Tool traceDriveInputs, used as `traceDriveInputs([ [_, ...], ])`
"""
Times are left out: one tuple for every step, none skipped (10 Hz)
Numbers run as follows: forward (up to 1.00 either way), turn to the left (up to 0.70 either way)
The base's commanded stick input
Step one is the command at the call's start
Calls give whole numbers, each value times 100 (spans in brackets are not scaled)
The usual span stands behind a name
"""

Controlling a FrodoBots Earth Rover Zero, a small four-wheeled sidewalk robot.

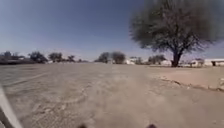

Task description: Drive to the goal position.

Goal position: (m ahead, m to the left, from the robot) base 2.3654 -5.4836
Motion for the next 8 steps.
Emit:
traceDriveInputs([
  [70, 0],
  [70, 0],
  [70, 0],
  [70, 0],
  [70, 0],
  [70, 0],
  [70, 0],
  [70, 0],
])
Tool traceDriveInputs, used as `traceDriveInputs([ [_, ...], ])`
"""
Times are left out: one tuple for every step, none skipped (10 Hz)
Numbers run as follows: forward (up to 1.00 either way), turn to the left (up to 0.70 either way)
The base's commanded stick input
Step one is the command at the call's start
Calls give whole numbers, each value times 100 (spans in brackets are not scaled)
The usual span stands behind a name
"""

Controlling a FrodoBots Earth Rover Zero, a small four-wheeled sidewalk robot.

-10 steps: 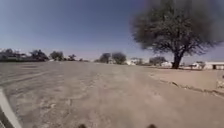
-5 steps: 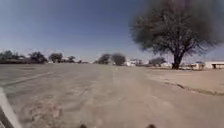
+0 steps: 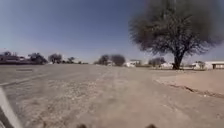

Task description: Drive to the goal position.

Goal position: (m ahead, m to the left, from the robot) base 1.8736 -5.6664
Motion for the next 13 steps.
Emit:
traceDriveInputs([
  [70, 0],
  [70, 0],
  [70, 0],
  [70, 0],
  [70, 0],
  [70, 0],
  [70, 0],
  [70, 0],
  [70, 0],
  [70, 0],
  [70, 0],
  [70, 0],
  [70, 0],
])
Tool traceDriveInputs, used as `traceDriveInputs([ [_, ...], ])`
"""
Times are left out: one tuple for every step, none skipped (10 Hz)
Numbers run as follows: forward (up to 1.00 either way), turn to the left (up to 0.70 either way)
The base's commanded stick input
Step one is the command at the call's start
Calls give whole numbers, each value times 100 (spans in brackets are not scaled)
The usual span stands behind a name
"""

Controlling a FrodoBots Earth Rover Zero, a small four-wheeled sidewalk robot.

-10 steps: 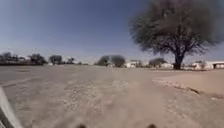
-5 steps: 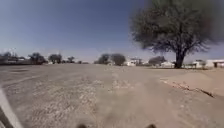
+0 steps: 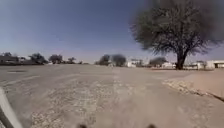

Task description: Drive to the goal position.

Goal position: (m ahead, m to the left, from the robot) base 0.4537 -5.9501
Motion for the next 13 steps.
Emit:
traceDriveInputs([
  [70, 0],
  [70, 0],
  [70, 0],
  [70, 0],
  [70, 0],
  [70, 0],
  [70, 0],
  [70, 0],
  [70, 0],
  [70, 0],
  [70, 0],
  [70, 0],
  [70, 0],
])
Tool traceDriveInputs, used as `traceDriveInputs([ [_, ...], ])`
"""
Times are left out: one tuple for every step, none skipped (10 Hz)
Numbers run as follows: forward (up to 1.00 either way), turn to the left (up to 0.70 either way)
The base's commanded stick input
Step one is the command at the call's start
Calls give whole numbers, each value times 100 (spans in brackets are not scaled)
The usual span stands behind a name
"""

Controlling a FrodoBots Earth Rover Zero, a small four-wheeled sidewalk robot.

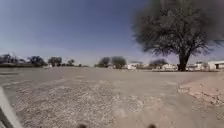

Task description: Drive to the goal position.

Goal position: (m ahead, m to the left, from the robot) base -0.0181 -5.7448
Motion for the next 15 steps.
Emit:
traceDriveInputs([
  [70, 0],
  [70, 0],
  [70, 0],
  [70, 0],
  [70, 0],
  [70, 0],
  [70, -7],
  [70, -16],
  [70, -33],
  [70, -33],
  [70, -33],
  [70, -33],
  [70, -2],
  [70, -1],
  [70, 0],
])
